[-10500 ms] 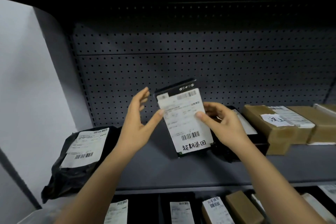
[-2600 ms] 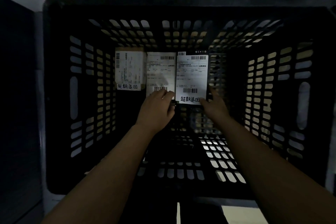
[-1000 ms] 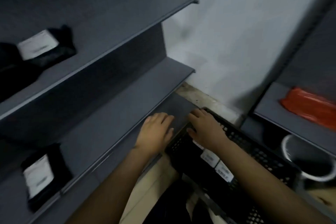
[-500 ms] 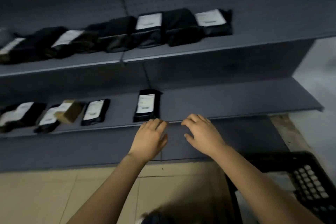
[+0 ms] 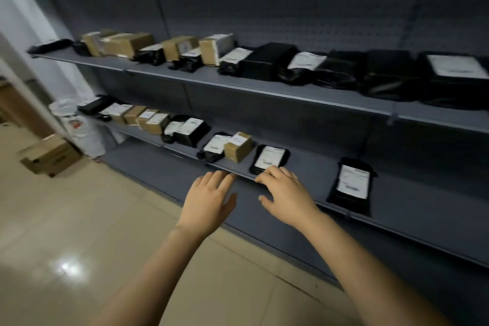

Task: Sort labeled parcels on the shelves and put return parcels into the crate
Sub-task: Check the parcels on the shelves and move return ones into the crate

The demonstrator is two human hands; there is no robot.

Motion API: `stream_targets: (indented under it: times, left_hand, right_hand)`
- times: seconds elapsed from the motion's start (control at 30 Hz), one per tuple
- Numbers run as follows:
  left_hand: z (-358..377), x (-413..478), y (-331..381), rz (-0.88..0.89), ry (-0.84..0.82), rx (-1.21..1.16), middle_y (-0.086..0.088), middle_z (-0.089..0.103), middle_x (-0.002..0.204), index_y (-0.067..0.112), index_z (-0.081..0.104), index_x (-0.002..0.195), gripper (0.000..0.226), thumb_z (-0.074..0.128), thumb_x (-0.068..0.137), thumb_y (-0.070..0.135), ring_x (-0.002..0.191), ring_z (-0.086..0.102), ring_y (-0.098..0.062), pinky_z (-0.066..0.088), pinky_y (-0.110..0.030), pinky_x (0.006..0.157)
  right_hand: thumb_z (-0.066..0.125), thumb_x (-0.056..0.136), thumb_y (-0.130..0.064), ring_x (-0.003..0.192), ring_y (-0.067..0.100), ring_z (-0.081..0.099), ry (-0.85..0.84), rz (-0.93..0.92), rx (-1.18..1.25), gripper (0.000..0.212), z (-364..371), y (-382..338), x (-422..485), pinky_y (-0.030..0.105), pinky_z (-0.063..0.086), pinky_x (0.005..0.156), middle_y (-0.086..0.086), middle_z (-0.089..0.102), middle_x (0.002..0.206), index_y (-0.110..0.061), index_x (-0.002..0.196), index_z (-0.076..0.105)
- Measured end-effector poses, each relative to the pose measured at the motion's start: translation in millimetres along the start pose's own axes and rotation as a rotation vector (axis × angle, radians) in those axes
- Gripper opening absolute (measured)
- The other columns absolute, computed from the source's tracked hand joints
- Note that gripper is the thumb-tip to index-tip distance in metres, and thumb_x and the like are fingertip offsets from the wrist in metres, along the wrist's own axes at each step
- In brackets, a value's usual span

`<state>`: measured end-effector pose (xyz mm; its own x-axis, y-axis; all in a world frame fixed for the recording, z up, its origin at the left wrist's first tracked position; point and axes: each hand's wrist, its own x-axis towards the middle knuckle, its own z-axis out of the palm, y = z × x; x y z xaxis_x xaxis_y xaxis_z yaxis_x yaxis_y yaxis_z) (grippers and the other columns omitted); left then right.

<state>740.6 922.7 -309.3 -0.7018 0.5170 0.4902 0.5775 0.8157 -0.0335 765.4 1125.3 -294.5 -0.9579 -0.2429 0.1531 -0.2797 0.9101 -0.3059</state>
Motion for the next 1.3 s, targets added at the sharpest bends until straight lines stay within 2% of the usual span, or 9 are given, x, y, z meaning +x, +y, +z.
stream_targets:
  times: [0.3,0.5,0.73,0.87,1.03,1.17,1.3]
  left_hand:
    - [-30,-17,-154,-0.142,0.017,0.085,-0.003,0.062,0.107,0.014,0.063,0.116,0.040,0.074,0.081,0.031,0.093,0.060,-0.025,0.050,-0.035,0.076]
    - [-19,-16,-232,-0.234,0.039,0.115,-0.002,0.062,0.107,0.015,0.063,0.115,0.036,0.058,0.086,0.037,0.095,0.061,-0.025,0.050,-0.035,0.076]
    - [-6,20,-340,-0.416,0.041,0.200,-0.002,0.062,0.107,0.016,0.061,0.117,0.036,0.056,0.089,0.038,0.095,0.061,-0.024,0.051,-0.035,0.075]
    - [-12,47,-399,-0.502,0.050,0.236,-0.003,0.061,0.108,0.016,0.060,0.117,0.040,0.046,0.090,0.042,0.095,0.060,-0.025,0.051,-0.036,0.077]
    - [-16,67,-465,-0.570,0.084,0.314,-0.006,0.063,0.107,0.012,0.062,0.114,0.036,0.064,0.085,0.033,0.092,0.062,-0.027,0.051,-0.036,0.075]
    - [-17,74,-525,-0.606,0.093,0.362,-0.005,0.063,0.107,0.013,0.063,0.113,0.035,0.066,0.084,0.032,0.091,0.061,-0.027,0.050,-0.036,0.075]
    - [-16,74,-594,-0.612,0.131,0.395,-0.005,0.064,0.103,0.012,0.063,0.110,0.035,0.072,0.081,0.030,0.088,0.061,-0.027,0.048,-0.034,0.073]
  right_hand:
    - [0.054,0.096,-0.032,0.128,0.017,0.036,-0.021,-0.184,-0.025,0.043,30,-107,138,0.032,0.028,0.108,-0.004,0.044,0.133,-0.024,0.137,0.045]
    - [0.053,0.096,-0.033,0.124,0.018,0.039,-0.038,-0.303,-0.025,0.042,52,-141,226,0.031,0.030,0.105,-0.005,0.044,0.132,-0.023,0.136,0.046]
    - [0.054,0.095,-0.031,0.125,0.019,0.040,-0.049,-0.462,-0.006,0.040,75,-178,371,0.032,0.027,0.108,-0.003,0.046,0.131,-0.023,0.134,0.048]
    - [0.056,0.094,-0.028,0.123,0.018,0.041,-0.031,-0.522,0.039,0.039,77,-202,450,0.031,0.028,0.107,-0.003,0.047,0.128,-0.022,0.132,0.050]
    - [0.057,0.092,-0.026,0.121,0.019,0.042,-0.024,-0.586,0.083,0.038,87,-236,527,0.033,0.031,0.106,-0.003,0.049,0.125,-0.022,0.130,0.052]
    - [0.057,0.092,-0.027,0.120,0.019,0.042,-0.016,-0.626,0.097,0.038,103,-268,579,0.035,0.035,0.105,-0.003,0.049,0.124,-0.022,0.130,0.052]
    - [0.058,0.092,-0.025,0.120,0.020,0.043,-0.003,-0.658,0.078,0.038,125,-309,631,0.033,0.031,0.104,-0.002,0.049,0.124,-0.021,0.129,0.053]
